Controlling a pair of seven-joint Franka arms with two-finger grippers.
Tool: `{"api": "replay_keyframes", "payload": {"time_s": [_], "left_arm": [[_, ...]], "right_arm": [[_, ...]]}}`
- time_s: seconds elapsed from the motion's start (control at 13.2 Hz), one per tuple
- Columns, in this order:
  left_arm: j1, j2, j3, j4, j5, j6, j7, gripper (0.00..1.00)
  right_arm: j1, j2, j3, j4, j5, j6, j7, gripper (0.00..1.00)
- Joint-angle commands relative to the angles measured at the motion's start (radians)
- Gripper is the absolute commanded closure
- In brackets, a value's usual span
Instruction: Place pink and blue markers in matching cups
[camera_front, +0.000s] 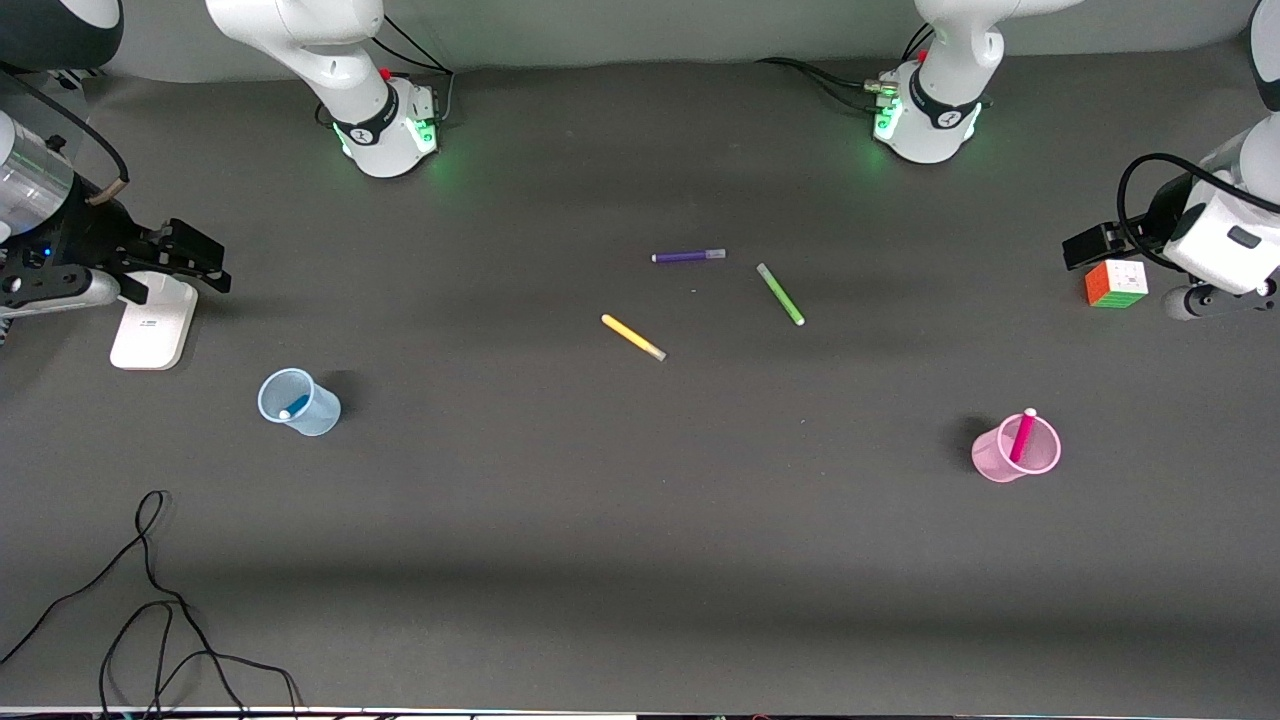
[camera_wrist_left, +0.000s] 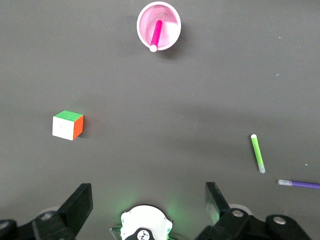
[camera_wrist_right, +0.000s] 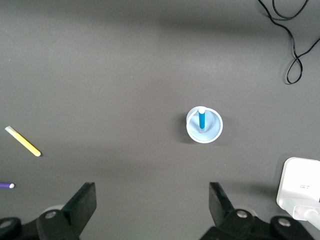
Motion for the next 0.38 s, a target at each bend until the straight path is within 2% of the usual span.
{"api": "replay_keyframes", "payload": {"time_s": [0.0, 0.3], "left_arm": [[-0.012, 0.005, 0.003, 0.014, 0.018, -0.029, 0.004, 0.00], [-0.012, 0.005, 0.003, 0.017, 0.018, -0.030, 0.009, 0.00]], "right_arm": [[-0.007, 0.024, 0.007, 0.031, -0.011, -0.004, 0.037, 0.00], [-0.007, 0.035, 0.007, 0.037, -0.011, -0.004, 0.039, 0.00]]}}
